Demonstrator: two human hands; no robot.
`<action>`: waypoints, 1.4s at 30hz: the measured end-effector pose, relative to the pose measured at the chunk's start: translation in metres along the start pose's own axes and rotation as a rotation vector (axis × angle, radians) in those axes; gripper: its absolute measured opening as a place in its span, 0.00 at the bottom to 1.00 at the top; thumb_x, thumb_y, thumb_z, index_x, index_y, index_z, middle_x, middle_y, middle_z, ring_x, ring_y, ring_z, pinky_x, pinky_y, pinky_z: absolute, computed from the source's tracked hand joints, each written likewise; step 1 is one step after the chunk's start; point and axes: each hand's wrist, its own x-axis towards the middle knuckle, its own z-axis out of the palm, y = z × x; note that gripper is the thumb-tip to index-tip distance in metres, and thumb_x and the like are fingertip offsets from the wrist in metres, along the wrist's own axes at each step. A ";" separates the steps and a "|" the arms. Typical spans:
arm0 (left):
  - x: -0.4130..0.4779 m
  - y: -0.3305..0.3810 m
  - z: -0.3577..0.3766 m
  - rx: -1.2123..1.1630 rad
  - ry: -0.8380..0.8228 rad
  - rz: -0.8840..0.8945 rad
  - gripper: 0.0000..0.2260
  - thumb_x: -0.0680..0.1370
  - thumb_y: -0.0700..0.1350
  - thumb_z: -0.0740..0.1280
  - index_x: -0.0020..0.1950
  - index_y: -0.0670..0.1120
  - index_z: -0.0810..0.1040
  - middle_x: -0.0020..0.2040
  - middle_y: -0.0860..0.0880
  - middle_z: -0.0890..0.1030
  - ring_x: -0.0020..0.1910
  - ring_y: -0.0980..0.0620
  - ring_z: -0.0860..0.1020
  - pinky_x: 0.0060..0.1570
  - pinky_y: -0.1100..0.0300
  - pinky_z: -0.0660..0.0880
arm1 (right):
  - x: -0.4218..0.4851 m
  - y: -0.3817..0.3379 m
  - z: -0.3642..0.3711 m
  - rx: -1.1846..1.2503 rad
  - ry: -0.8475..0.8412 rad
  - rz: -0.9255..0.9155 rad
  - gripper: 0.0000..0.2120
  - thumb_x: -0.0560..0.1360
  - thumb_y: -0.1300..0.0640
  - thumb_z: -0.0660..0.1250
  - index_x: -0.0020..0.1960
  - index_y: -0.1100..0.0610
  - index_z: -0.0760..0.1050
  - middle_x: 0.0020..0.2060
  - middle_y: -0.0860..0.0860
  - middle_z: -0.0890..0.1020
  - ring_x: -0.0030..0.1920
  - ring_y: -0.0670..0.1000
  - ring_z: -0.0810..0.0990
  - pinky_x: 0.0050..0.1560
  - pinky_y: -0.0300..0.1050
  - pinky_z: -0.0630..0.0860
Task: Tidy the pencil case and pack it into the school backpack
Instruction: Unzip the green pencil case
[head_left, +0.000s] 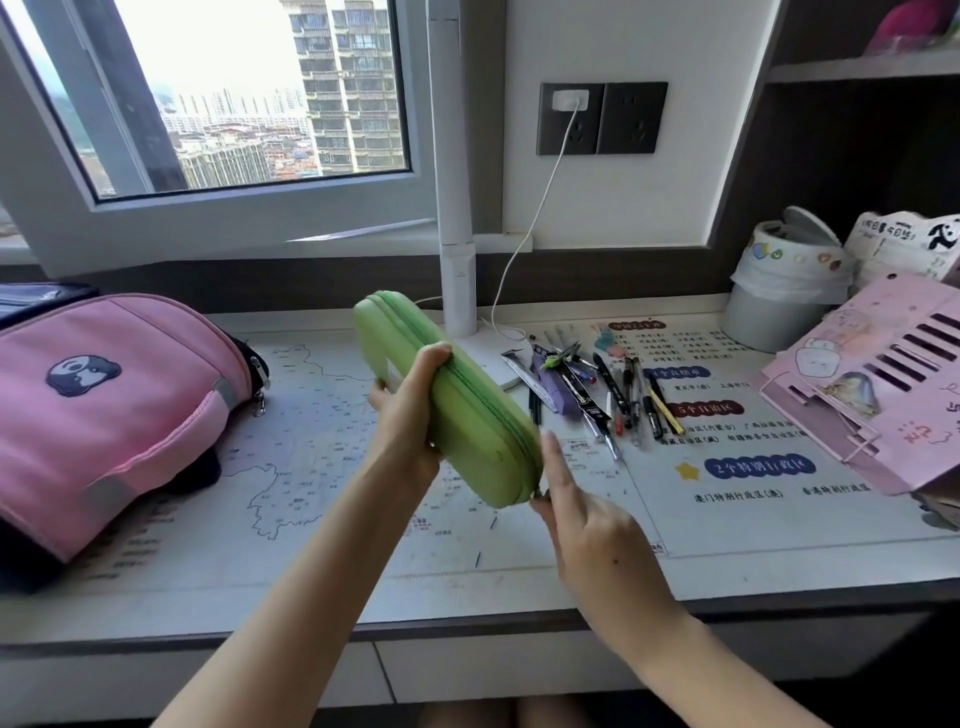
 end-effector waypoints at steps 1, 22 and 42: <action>0.000 0.001 0.000 0.062 0.011 -0.006 0.35 0.66 0.53 0.73 0.67 0.49 0.59 0.56 0.44 0.75 0.49 0.47 0.78 0.38 0.53 0.77 | -0.003 0.002 0.000 -0.029 -0.011 -0.110 0.33 0.70 0.66 0.71 0.70 0.65 0.59 0.25 0.48 0.73 0.24 0.44 0.68 0.23 0.37 0.71; -0.019 -0.014 -0.022 0.551 -0.776 -0.162 0.38 0.60 0.44 0.75 0.66 0.57 0.64 0.53 0.38 0.75 0.40 0.44 0.78 0.37 0.50 0.77 | 0.080 0.006 -0.030 0.774 0.093 0.399 0.12 0.76 0.60 0.65 0.56 0.50 0.68 0.31 0.55 0.80 0.35 0.56 0.79 0.38 0.51 0.77; -0.023 -0.037 -0.003 0.010 -0.536 0.113 0.33 0.65 0.39 0.73 0.67 0.48 0.63 0.54 0.37 0.77 0.47 0.41 0.81 0.42 0.49 0.79 | 0.046 0.006 -0.021 0.899 -0.397 0.486 0.41 0.63 0.38 0.73 0.68 0.28 0.53 0.64 0.39 0.70 0.60 0.39 0.74 0.58 0.45 0.76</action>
